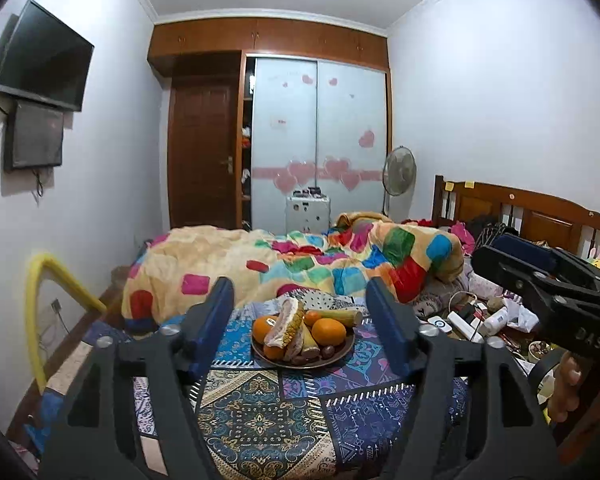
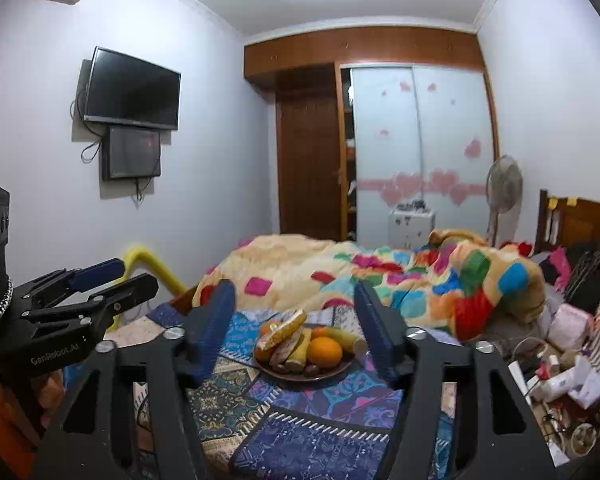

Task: Organize fruits

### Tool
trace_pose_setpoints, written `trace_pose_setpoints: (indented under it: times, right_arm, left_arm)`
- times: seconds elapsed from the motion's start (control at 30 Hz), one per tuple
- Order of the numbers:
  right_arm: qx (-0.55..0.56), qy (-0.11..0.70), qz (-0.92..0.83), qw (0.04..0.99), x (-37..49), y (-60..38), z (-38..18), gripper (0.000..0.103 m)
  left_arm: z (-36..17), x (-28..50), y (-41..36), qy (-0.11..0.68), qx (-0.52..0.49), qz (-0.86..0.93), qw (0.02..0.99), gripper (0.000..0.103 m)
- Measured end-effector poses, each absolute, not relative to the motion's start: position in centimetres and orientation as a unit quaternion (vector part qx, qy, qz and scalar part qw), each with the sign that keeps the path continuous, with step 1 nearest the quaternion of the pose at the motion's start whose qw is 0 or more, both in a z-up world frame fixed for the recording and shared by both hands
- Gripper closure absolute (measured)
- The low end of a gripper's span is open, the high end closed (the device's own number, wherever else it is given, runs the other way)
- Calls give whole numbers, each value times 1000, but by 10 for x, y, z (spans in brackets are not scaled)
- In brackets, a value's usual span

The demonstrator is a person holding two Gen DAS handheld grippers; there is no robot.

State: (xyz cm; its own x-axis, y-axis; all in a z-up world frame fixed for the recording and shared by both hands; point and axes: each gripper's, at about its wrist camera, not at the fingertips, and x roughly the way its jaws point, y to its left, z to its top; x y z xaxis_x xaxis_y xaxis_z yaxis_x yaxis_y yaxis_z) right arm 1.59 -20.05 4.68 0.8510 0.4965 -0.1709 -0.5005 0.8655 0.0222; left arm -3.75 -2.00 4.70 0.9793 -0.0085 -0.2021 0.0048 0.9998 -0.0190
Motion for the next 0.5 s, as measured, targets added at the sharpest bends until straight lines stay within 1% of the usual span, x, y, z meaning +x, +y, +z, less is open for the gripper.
trace_pose_setpoints:
  times: [0.03, 0.1, 0.13, 0.17, 0.2, 0.27, 0.3, 0.5]
  right_arm:
    - [-9, 79, 255, 964, 12, -201, 48, 27]
    - [-2, 69, 253, 965, 5, -204, 49, 18]
    - [1, 65, 252, 966, 4, -205, 49, 18]
    - [1, 63, 249, 966, 2, -205, 49, 18]
    - [-1, 61, 247, 967, 0, -205, 50, 16]
    - [-4, 57, 236, 970, 0, -204, 49, 7]
    - [-4, 53, 231, 972, -1, -204, 48, 1]
    - [-7, 47, 221, 974, -12, -205, 44, 0]
  left_arm:
    - [48, -42, -21, 98, -7, -1, 995, 30]
    - [49, -47, -22, 93, -1, 1, 996, 19]
    - [48, -50, -22, 90, -1, 1, 996, 11]
    - [49, -54, -22, 87, -2, 2, 996, 7]
    - [49, -55, -21, 83, -3, 3, 997, 7]
    - [48, -58, -20, 80, 0, 9, 997, 2]
    - [48, -60, -20, 78, 0, 12, 997, 1]
    - [46, -66, -18, 78, -1, 20, 997, 0]
